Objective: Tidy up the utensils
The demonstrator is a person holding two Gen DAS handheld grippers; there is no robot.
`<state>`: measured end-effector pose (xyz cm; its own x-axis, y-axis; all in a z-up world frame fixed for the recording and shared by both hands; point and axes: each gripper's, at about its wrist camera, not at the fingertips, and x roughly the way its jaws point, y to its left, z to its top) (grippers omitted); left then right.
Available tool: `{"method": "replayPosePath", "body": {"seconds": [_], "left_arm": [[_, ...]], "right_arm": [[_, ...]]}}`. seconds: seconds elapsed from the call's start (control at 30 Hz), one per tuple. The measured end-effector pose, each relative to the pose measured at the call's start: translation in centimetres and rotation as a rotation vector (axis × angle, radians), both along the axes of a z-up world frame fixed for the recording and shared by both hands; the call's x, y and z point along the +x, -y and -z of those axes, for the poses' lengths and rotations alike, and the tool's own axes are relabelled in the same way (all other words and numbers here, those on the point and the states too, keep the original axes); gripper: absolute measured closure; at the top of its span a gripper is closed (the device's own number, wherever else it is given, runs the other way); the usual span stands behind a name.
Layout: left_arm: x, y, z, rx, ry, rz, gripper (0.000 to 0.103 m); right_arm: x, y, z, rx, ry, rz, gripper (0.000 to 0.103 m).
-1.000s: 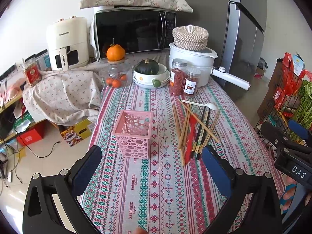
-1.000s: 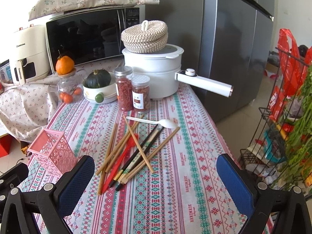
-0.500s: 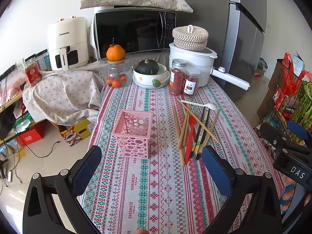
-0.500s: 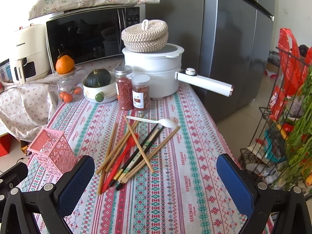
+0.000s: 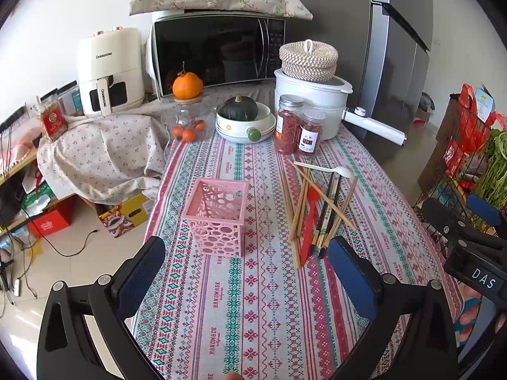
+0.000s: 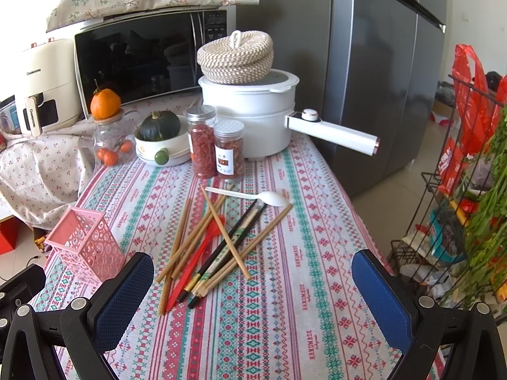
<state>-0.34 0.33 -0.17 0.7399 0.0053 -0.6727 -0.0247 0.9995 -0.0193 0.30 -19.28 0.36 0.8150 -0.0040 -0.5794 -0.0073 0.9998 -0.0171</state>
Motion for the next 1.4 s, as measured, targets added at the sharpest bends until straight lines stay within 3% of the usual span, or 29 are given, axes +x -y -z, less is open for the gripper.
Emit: {"method": "replayPosePath", "body": {"seconds": [1.0,1.4], "left_arm": [[0.14,-0.01,-0.22,0.011,0.002,0.0,0.0],[0.64,-0.29,-0.53,-0.027,0.052,0.025,0.0]], "right_arm": [[0.03,0.01,0.27,0.003,-0.01,-0.001,0.0],[0.38,0.29,0.34,0.003,-0.04,-0.006,0.0]]}}
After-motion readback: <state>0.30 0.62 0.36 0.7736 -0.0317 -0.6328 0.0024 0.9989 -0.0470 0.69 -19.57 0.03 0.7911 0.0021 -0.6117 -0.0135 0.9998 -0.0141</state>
